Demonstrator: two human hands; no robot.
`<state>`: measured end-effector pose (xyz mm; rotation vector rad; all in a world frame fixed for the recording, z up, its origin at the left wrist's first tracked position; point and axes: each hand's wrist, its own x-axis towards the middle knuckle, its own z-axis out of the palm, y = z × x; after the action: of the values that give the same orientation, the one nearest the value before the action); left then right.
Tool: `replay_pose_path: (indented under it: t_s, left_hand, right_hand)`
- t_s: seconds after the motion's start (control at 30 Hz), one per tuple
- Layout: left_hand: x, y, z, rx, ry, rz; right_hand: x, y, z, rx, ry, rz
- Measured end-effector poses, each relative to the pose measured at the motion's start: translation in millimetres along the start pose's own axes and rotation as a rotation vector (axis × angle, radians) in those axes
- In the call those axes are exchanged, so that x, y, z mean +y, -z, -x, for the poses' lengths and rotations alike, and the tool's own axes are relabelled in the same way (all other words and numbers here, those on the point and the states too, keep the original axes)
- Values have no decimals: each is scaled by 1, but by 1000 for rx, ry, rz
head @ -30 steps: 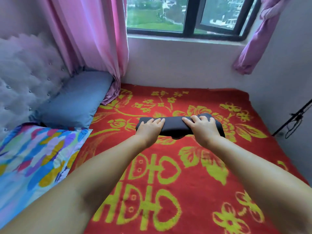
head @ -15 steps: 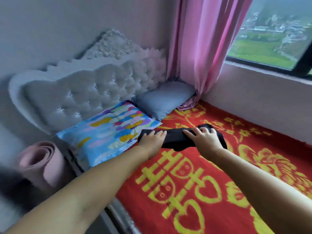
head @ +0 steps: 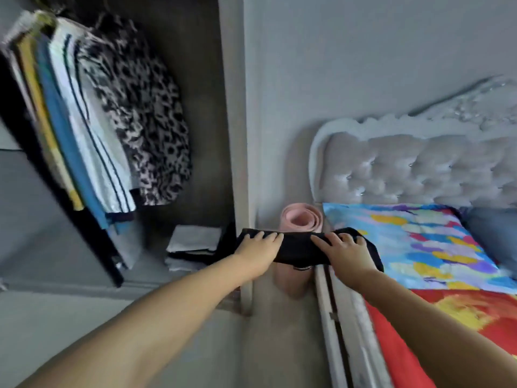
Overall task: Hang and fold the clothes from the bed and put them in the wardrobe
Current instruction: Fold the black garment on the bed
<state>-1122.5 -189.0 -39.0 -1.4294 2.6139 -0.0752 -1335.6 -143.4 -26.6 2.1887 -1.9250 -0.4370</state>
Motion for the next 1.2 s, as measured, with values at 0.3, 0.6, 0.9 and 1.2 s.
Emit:
replay_pose_path:
  t_s: [0.3, 0.6, 0.9, 1.2]
  left_hand:
    - [-189, -58, 103, -139, 305, 17]
    - [-270, -106, 78, -306, 404, 50]
    - [-363, -129, 1, -365, 423, 148]
    - [-448, -196, -72, -505, 260, 193]
  right_hand:
    - [-205, 46, -98, 35, 295, -45]
    - [-273, 32, -189, -107, 420, -75]
    - [-306, 18, -316, -192, 438, -117]
    - [-355, -16, -392, -390, 297, -208]
